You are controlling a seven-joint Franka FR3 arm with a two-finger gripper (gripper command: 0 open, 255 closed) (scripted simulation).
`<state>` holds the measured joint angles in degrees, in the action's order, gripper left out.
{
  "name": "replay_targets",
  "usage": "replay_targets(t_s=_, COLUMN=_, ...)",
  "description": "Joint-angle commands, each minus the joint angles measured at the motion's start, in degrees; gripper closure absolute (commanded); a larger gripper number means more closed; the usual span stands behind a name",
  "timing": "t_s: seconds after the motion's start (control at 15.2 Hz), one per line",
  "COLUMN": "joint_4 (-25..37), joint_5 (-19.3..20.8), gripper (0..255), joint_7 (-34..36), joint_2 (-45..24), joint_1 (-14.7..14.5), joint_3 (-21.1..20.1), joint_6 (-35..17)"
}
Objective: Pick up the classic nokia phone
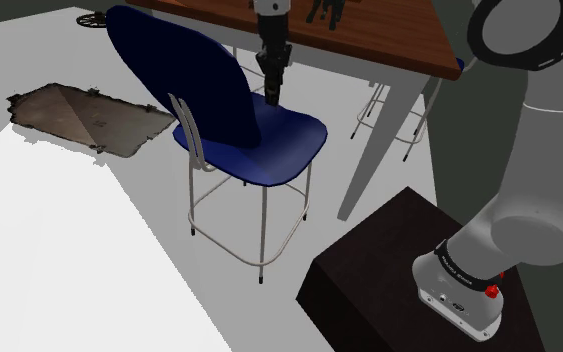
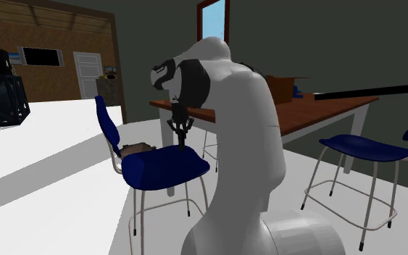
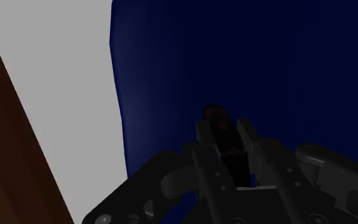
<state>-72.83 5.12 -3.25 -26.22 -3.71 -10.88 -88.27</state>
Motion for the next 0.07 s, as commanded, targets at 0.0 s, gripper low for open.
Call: replay_targets(t_s=0.0, joint_4=0.93, joint_5=0.67, gripper=255, joint_7=0.38, joint_2=3.41, joint_1=-0.11, joint_3=0.02, joint_6=-1.98)
